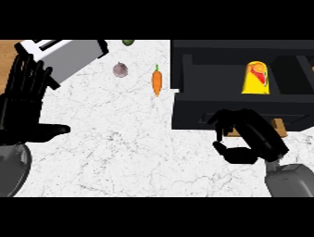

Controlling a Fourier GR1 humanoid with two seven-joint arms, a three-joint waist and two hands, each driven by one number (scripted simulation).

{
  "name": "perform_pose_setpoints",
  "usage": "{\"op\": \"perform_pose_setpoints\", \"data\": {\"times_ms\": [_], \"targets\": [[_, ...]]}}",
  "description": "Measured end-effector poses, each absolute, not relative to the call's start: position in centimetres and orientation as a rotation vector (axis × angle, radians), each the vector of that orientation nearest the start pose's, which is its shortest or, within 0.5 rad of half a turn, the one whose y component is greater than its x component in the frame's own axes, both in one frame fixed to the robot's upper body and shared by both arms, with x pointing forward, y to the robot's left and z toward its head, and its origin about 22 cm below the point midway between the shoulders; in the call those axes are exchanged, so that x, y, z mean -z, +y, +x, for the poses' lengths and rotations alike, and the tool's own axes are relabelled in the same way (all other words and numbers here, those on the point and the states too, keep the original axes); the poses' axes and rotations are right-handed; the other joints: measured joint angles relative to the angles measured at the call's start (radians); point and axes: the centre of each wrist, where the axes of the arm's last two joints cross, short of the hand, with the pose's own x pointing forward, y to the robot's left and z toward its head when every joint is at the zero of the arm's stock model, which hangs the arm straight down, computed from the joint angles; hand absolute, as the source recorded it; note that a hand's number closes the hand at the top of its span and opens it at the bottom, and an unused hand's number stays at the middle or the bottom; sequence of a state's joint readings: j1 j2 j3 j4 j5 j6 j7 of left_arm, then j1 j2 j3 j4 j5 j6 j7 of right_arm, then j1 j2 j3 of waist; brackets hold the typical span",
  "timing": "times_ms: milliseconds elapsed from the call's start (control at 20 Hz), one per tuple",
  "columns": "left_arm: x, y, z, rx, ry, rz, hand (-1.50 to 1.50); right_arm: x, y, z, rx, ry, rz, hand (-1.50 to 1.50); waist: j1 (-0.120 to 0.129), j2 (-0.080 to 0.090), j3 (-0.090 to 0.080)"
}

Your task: Pick up the cup, place it into the drawer and close the drawer

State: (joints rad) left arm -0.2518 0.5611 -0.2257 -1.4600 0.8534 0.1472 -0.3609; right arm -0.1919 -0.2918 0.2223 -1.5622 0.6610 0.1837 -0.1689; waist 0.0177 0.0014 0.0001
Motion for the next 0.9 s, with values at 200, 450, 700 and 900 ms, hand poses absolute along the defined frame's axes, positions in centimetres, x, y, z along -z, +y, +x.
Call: {"op": "perform_pose_setpoints", "data": {"times_ms": [200,450,700,900], "targets": [[-6.1,30.5,28.2,-0.19,-1.877,-0.251,-1.5,-2.8,-21.8,29.6,-1.212,-1.626,-0.428,-1.5,-0.001,0.0,0.0],[-5.5,31.7,27.2,-0.194,-1.881,-0.252,-1.5,-0.1,-21.0,32.3,-1.258,-1.564,-0.449,-1.5,-0.002,0.001,0.0],[-5.2,33.5,26.3,-0.2,-1.88,-0.251,-1.5,0.7,-21.3,34.9,-1.267,-1.555,-0.429,-1.5,-0.001,-0.001,0.0],[-4.6,33.7,26.2,-0.194,-1.882,-0.264,-1.5,0.7,-21.7,37.6,-1.241,-1.551,-0.401,-1.5,0.006,0.001,0.0]]}}
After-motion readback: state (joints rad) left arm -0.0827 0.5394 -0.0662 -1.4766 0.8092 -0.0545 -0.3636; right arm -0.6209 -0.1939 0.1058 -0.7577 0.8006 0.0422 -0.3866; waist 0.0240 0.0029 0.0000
